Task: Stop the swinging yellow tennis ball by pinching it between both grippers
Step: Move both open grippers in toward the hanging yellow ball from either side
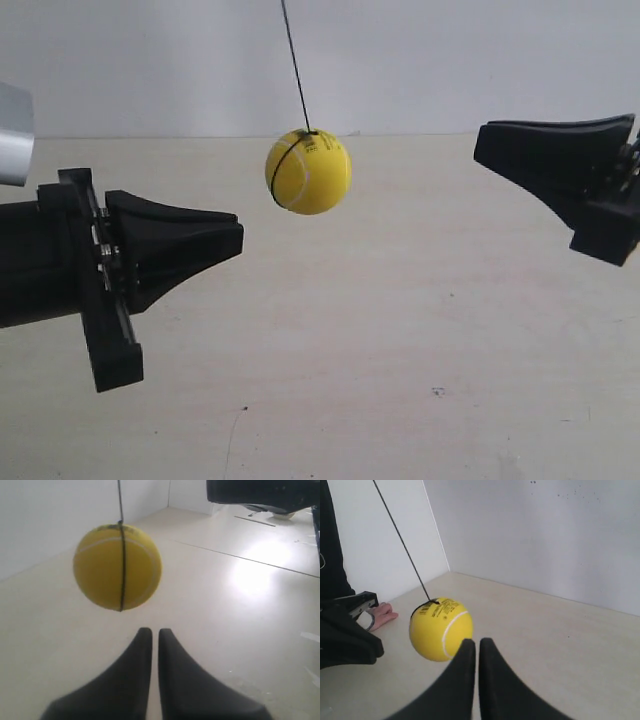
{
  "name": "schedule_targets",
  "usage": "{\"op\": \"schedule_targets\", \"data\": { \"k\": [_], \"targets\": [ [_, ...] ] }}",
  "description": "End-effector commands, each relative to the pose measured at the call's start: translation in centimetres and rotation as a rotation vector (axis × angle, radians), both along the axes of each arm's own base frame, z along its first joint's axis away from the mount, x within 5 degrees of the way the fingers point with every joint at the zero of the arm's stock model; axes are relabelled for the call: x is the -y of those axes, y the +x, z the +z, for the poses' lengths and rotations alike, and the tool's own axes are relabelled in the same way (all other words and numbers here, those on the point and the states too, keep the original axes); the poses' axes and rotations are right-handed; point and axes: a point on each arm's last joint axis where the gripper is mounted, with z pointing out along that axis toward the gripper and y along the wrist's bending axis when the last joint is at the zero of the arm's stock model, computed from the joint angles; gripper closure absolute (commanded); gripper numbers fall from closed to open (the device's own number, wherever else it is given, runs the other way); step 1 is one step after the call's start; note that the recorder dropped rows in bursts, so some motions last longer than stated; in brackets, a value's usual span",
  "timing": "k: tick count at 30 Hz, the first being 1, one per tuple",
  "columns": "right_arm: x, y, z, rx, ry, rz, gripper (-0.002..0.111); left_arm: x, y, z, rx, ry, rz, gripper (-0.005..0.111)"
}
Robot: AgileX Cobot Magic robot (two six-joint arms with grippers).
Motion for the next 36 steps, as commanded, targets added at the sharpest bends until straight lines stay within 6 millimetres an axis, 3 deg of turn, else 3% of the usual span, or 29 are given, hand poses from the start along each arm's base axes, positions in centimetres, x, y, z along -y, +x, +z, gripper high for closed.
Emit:
{"op": "schedule_targets", "data": {
  "k": [1,9,19,24,36],
  "targets": [
    [0.0,0.1,0.1,0.01,-0.01,0.004,0.108,-0.4,0.9,0.1,0.043,0.029,0.097,0.102],
    [-0.4,-0.2,0.0,-0.001,-0.006,0.044,0.108,0.4,-0.1,1.3,0.099,-0.102,-0.036,0.102],
    [-2.7,-1.1,-0.7,0.013,-0.114,0.093,0.108,0.8,1.2,-1.0,0.012,-0.053,-0.019,0.102],
    [-3.2,-1.2,-0.4,0.07,-0.116,0.098,0.108,0.9,1.5,-1.0,0.035,-0.079,-0.014,0.102],
    [-4.8,1.9,-1.4,-0.012,-0.123,0.129,0.108,0.9,1.7,-1.0,0.037,-0.05,-0.006,0.102]
  ]
}}
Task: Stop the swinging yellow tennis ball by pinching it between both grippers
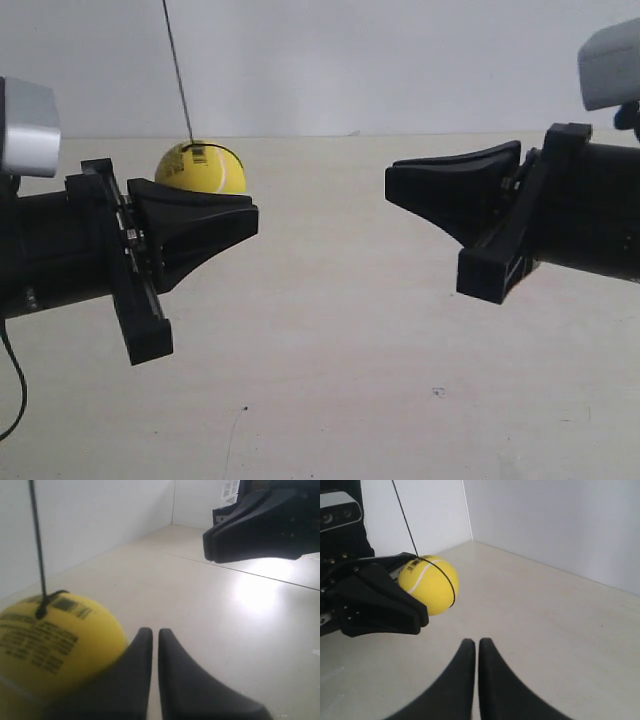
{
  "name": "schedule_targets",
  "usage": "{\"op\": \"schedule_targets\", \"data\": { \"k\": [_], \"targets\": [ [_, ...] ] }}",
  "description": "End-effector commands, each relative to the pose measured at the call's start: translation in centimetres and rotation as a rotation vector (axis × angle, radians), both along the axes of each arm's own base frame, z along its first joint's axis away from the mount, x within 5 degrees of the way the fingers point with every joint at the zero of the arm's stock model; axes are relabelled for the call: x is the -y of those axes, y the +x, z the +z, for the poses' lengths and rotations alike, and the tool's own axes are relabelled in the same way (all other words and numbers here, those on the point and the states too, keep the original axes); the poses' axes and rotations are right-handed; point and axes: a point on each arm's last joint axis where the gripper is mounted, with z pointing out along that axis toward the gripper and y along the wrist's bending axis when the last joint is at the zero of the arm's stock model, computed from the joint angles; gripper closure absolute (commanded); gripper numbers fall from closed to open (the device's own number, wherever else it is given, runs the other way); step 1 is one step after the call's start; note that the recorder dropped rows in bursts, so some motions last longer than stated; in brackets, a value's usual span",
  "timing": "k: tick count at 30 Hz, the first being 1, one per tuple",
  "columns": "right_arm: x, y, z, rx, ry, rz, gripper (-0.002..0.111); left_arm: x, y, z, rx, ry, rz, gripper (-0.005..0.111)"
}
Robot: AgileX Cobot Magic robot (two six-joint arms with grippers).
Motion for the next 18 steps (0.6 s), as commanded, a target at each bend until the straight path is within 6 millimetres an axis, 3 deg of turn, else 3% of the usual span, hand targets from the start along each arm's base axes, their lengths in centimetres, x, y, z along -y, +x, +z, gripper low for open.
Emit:
{"op": "schedule_targets", "data": {
  "k": [1,13,18],
  "targets": [
    [-0.4,0.8,-0.3,-0.007,-0.01,0.014,0.108,0.2,0.0,0.1,0.005,0.003,-0.007,0.102],
    [-0.6,1.0,-0.1,-0.005,-0.003,0.031,0.108,1.0,-1.0,-0.2,-0.032,0.025,-0.109,0.102],
    [-0.7,0.9,-0.3,-0.003,-0.022,0.046,0.108,0.6,-0.5,-0.3,-0.013,0.09,-0.022,0.102]
  ]
}}
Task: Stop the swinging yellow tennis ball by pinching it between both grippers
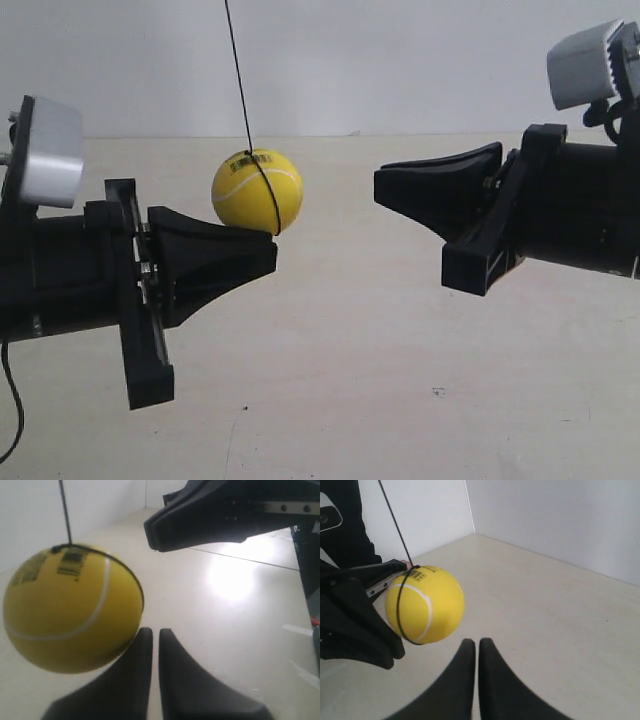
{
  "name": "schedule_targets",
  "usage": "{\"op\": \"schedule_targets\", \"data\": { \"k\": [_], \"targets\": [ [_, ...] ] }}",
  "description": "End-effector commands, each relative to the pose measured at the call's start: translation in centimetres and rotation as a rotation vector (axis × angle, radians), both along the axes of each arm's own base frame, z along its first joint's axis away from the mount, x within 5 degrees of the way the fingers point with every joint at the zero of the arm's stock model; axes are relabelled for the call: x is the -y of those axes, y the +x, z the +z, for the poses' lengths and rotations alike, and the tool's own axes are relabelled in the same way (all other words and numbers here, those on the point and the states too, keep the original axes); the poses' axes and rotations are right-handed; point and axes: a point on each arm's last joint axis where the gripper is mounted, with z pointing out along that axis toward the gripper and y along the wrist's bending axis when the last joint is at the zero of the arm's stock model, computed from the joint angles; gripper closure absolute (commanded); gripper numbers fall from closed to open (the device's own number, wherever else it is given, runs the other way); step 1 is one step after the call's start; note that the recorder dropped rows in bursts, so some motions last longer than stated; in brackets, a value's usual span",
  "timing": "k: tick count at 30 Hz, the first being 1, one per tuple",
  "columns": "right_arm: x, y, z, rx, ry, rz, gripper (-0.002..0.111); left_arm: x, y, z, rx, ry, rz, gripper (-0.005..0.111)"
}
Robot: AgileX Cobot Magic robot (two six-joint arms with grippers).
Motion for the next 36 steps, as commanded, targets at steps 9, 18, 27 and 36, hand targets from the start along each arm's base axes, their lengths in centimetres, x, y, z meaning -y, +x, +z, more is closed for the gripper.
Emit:
{"op": "schedule_targets", "data": {
  "k": [9,18,27,36],
  "targets": [
    [-0.3,-0.2,0.2,0.028,-0.01,0.046,0.108,-1.0,-0.4,2.0,0.054,0.032,0.122,0.102],
    [-1.1,1.0,-0.8,-0.012,0.006,0.095,0.108,-2.0,-1.1,3.1,0.045,0.053,0.203,0.102],
    [-2.4,1.9,-1.7,0.003,0.055,0.157,0.108,-2.4,-1.4,3.3,0.006,0.066,0.226,0.102],
    [-4.7,1.2,-2.2,0.026,0.005,0.232,0.108,-1.4,-0.3,1.0,-0.041,0.109,0.16,0.102]
  ]
}}
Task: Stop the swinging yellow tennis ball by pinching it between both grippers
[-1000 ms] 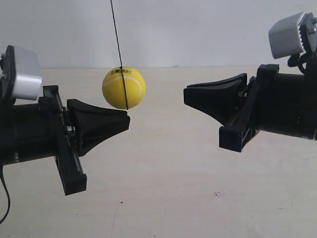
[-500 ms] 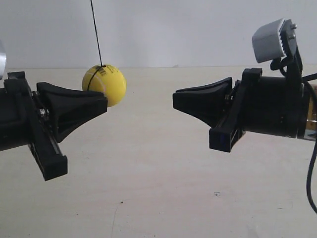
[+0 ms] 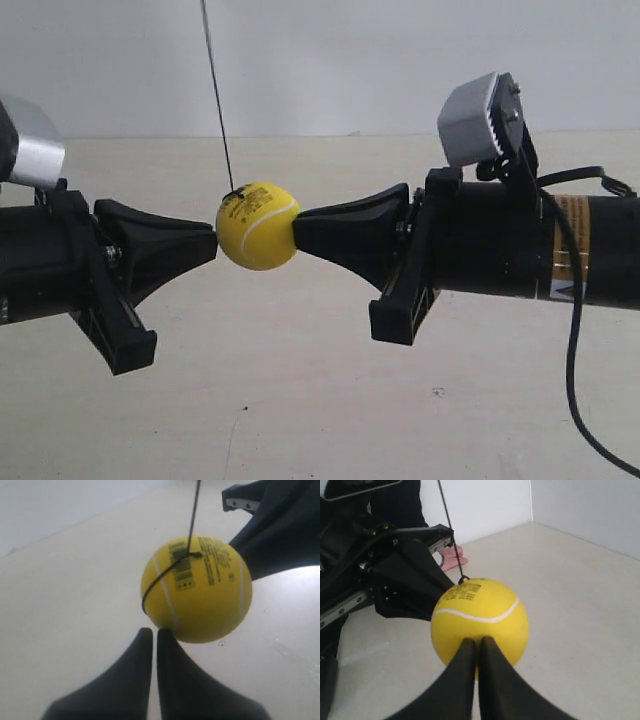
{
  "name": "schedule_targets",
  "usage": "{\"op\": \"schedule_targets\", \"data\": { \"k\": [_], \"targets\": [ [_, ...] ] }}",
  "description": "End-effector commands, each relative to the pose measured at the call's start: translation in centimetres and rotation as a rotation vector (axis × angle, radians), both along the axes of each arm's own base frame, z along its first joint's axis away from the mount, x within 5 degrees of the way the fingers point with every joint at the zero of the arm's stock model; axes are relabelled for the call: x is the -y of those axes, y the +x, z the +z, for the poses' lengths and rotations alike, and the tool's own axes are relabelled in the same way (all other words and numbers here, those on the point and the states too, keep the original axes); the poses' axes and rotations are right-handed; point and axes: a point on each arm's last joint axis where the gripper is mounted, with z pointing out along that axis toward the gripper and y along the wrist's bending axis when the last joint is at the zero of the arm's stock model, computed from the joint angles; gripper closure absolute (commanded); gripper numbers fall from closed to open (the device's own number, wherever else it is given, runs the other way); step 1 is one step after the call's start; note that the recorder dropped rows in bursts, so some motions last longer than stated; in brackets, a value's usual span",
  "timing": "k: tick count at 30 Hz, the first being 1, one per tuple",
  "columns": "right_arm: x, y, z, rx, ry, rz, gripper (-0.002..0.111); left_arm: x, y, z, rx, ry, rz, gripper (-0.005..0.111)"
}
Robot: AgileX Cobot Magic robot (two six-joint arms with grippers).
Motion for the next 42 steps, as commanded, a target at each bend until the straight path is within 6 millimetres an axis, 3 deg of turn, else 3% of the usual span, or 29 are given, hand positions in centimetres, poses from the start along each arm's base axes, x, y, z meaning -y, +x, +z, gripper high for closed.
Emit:
{"op": "schedule_targets", "data": {
  "k": [1,20,31,42],
  "targets": [
    [-0.5,0.3,0.6,0.031,-0.006,0.003,0.108,0.7,-0.2,0.5,0.023,-0.047,-0.069,0.102],
    [-0.4,0.3,0.0,0.007,-0.06,-0.002,0.108,0.7,-0.2,0.4,0.031,-0.035,-0.067,0.102],
    [0.5,1.2,-0.9,-0.008,-0.191,-0.135,0.108,-0.9,1.0,-0.7,-0.048,0.067,0.154,0.102],
    [0.6,-0.3,1.9,0.047,-0.081,-0.083,0.108,-1.2,-0.4,1.9,0.062,0.001,0.126,0.102]
  ]
}}
